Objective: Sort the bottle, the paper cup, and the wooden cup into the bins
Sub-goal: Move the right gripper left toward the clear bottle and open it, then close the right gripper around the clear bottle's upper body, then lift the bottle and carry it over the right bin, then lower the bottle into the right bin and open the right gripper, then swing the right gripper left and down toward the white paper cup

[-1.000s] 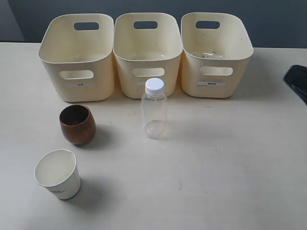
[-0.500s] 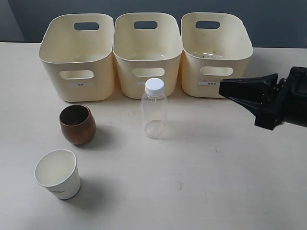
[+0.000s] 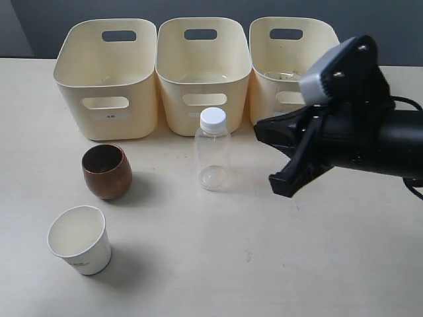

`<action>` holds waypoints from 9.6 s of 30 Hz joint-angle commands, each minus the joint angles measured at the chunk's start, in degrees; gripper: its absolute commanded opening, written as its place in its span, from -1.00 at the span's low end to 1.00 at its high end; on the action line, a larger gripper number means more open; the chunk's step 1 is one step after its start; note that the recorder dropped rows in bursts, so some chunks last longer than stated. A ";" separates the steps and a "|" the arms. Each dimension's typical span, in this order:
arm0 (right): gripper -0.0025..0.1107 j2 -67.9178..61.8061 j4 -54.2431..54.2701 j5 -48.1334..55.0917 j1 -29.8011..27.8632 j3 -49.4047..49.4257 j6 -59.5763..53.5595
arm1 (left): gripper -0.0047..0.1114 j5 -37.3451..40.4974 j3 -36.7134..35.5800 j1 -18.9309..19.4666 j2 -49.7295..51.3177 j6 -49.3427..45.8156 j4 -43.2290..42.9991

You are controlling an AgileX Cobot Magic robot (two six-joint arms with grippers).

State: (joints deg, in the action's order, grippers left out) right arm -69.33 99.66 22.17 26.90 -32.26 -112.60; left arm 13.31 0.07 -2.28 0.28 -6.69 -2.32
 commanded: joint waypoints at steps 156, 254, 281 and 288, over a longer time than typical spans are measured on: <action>-0.97 -25.84 0.28 -7.96 3.92 -25.78 18.72 | -0.92 -0.05 -0.07 -0.18 -0.28 0.11 -0.03; 0.33 -37.55 -16.84 -57.85 1.04 -41.75 34.18 | -0.92 -0.05 -0.07 -0.18 -0.28 0.11 -0.03; 0.33 -31.27 -11.11 7.28 6.23 -32.90 40.90 | -0.92 -0.05 -0.07 -0.18 -0.28 0.11 -0.03; 0.33 -31.70 -12.49 -0.92 15.36 -32.90 42.35 | -0.92 -0.05 -0.07 -0.18 -0.28 0.11 -0.03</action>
State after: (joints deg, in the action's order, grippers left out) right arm -100.95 87.95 25.61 39.15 -65.35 -71.05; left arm 13.31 0.07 -2.28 0.28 -6.69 -2.35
